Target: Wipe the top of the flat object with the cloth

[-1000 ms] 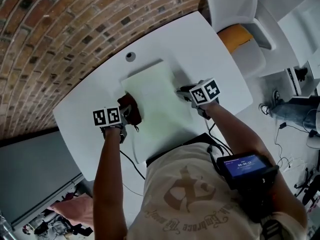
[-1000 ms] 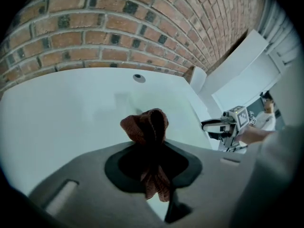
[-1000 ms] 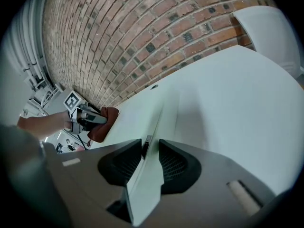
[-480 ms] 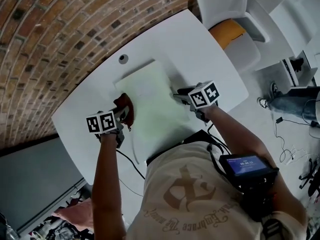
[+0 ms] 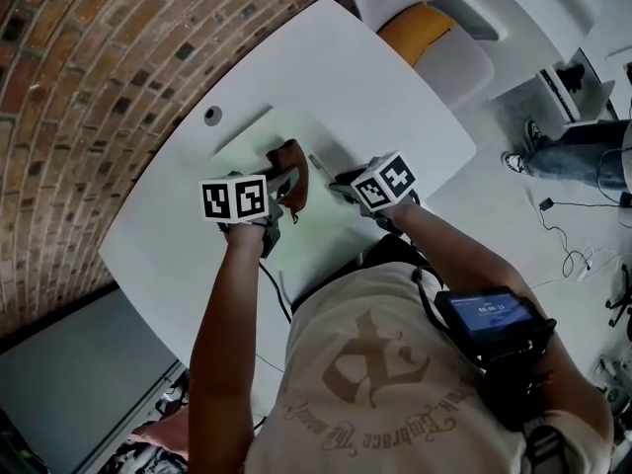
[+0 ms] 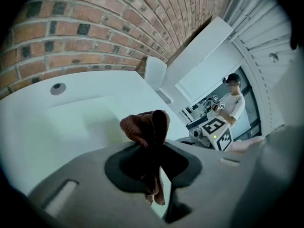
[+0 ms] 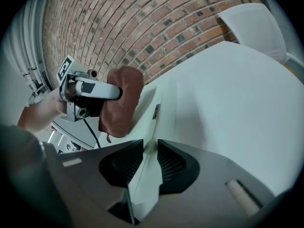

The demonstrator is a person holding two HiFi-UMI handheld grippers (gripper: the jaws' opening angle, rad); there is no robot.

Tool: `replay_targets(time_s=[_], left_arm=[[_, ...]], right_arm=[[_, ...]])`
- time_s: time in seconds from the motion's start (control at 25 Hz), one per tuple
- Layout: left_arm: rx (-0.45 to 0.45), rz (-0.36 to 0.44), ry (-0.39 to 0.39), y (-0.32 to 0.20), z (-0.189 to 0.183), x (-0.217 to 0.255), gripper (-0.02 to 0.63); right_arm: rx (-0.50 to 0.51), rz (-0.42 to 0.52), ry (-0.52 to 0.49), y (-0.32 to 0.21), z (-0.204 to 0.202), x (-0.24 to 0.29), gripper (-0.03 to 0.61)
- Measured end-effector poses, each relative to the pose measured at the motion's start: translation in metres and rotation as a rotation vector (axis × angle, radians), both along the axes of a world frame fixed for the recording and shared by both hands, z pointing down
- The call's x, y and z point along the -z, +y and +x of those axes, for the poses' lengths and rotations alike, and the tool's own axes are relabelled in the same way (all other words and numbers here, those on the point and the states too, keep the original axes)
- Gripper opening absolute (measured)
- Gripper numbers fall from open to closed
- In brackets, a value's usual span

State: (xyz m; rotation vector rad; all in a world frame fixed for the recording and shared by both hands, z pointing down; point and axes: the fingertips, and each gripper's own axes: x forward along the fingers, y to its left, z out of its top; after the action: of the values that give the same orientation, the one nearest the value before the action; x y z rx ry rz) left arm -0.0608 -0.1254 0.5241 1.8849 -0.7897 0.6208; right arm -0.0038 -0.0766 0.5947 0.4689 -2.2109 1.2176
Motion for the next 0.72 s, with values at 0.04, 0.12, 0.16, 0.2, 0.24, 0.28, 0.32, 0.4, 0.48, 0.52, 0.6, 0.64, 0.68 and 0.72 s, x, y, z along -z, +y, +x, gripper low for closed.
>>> replay_targets(time_s=[0.04, 0.12, 0.16, 0.2, 0.24, 0.28, 0.32, 0.4, 0.48, 0.52, 0.6, 0.64, 0.68, 0.72], left_arm=[[-0.005, -0.011, 0.005, -0.002, 0.009, -0.004, 0.074], [-0.022, -0.022, -0.001, -0.006, 0.024, -0.011, 0.074], [-0.039, -0.021, -0.012, -0.008, 0.031, -0.014, 0.074], [-0.058, -0.021, -0.023, -0.009, 0.038, -0.017, 0.074], [-0.076, -0.023, -0.036, -0.010, 0.043, -0.021, 0.074], [-0.089, -0.028, -0.052, -0.010, 0.047, -0.026, 0.074], [-0.098, -0.032, -0.072, -0.011, 0.048, -0.032, 0.074], [-0.104, -0.032, -0.114, -0.012, 0.044, -0.039, 0.074], [-0.101, -0.030, -0.147, -0.012, 0.036, -0.042, 0.074], [-0.097, -0.030, -0.161, -0.011, 0.031, -0.043, 0.074], [-0.079, -0.037, -0.179, -0.007, 0.019, -0.043, 0.074], [-0.065, -0.040, -0.184, -0.005, 0.012, -0.044, 0.074], [-0.050, -0.043, -0.186, -0.001, 0.005, -0.044, 0.074], [-0.034, -0.045, -0.185, 0.003, -0.003, -0.045, 0.074]], right_arm=[[-0.004, 0.004, -0.001, 0.000, 0.000, 0.000, 0.100], [0.001, 0.013, 0.001, 0.001, -0.002, 0.001, 0.100], [0.006, 0.015, 0.002, 0.001, -0.002, 0.001, 0.100], [0.008, 0.014, 0.002, 0.001, -0.002, 0.001, 0.100], [0.006, 0.011, 0.002, 0.001, -0.001, 0.001, 0.100], [0.000, 0.005, 0.002, 0.001, 0.000, 0.001, 0.100], [-0.006, -0.001, 0.001, 0.002, 0.001, 0.001, 0.100], [-0.014, -0.008, 0.001, 0.002, 0.001, 0.000, 0.100], [-0.016, -0.012, 0.001, 0.001, 0.001, 0.000, 0.100], [-0.016, -0.016, 0.001, 0.001, 0.001, 0.000, 0.100], [-0.018, -0.026, 0.002, 0.002, 0.003, -0.001, 0.100], [-0.019, -0.030, 0.005, 0.002, 0.003, -0.001, 0.100], [-0.018, -0.031, 0.009, 0.003, 0.004, -0.001, 0.100], [-0.017, -0.030, 0.014, 0.003, 0.004, -0.002, 0.100]])
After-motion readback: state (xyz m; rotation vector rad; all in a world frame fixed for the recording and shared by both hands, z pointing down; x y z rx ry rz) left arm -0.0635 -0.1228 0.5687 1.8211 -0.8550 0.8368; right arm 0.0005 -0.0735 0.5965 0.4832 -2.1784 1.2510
